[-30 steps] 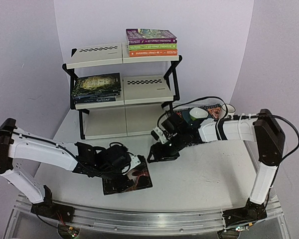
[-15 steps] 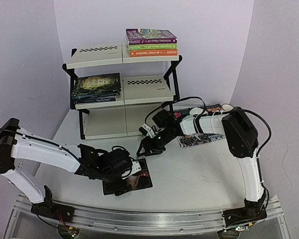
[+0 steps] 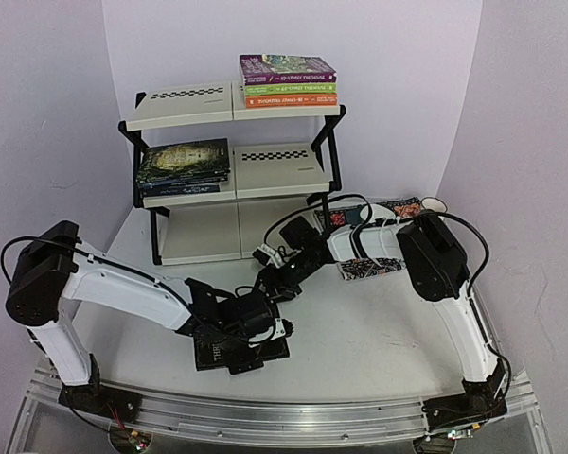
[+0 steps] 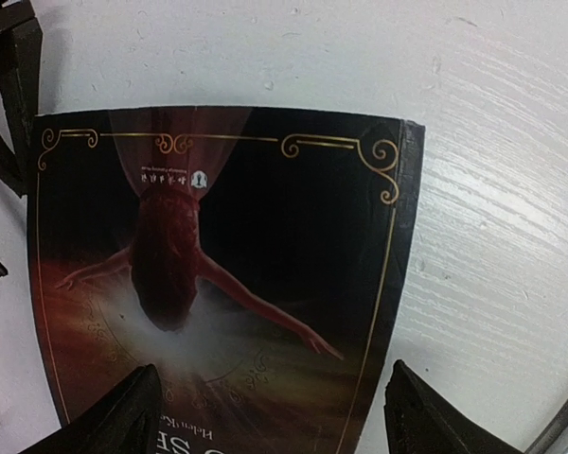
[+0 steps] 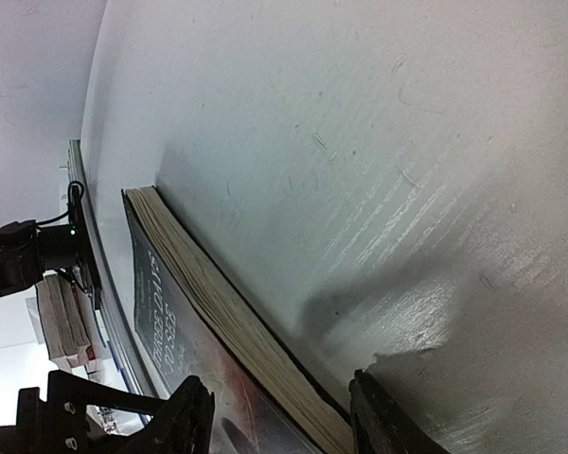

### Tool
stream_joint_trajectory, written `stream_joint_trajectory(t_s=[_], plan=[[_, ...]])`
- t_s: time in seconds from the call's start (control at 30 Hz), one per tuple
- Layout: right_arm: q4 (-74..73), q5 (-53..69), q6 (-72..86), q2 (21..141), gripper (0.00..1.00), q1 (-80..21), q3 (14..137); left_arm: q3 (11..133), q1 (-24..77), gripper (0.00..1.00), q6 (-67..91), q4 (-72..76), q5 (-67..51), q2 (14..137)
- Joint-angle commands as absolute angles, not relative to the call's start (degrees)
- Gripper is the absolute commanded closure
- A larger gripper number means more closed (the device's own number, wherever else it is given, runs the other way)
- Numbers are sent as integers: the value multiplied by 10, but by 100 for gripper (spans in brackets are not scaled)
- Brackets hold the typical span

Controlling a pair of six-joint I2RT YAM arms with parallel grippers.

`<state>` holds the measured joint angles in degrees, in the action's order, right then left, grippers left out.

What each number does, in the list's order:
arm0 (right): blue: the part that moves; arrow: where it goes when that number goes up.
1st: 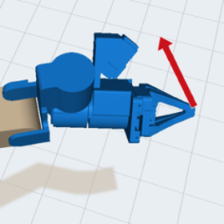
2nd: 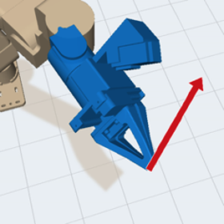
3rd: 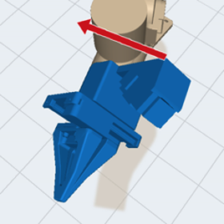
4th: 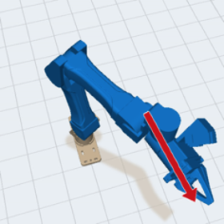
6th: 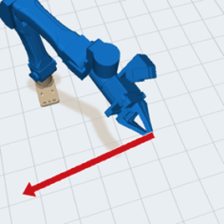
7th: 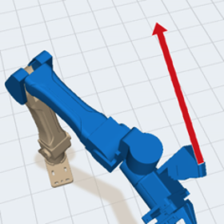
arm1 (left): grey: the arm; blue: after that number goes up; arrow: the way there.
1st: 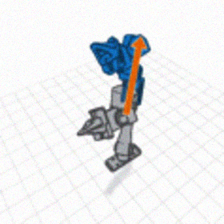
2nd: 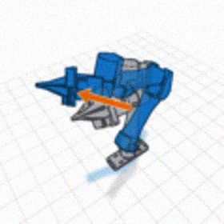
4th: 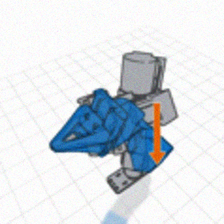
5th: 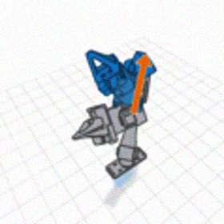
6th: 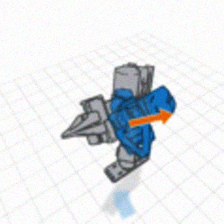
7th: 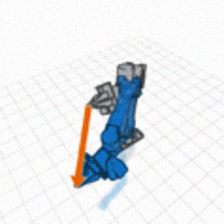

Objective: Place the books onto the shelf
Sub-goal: Pick up the book at the center of the board.

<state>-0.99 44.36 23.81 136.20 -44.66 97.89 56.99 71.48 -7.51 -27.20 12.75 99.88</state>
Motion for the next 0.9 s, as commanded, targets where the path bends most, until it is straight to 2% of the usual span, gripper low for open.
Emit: stream_joint_trajectory(t_s=[0.0, 0.3, 0.4, 0.5, 0.87], plan=[[-32, 476, 243, 1377, 50, -451, 987, 606, 719, 18, -90, -290, 153, 1019], [-50, 494, 237, 1372, 52, -454, 944, 632, 737, 20, -116, -307, 174, 1068], [-55, 501, 236, 1371, 52, -454, 942, 651, 745, 25, -118, -324, 198, 1096], [-58, 511, 242, 1373, 53, -454, 943, 672, 762, 35, -122, -339, 263, 1128], [-92, 504, 236, 1357, 53, -442, 931, 712, 810, 46, -147, -346, 525, 1190]])
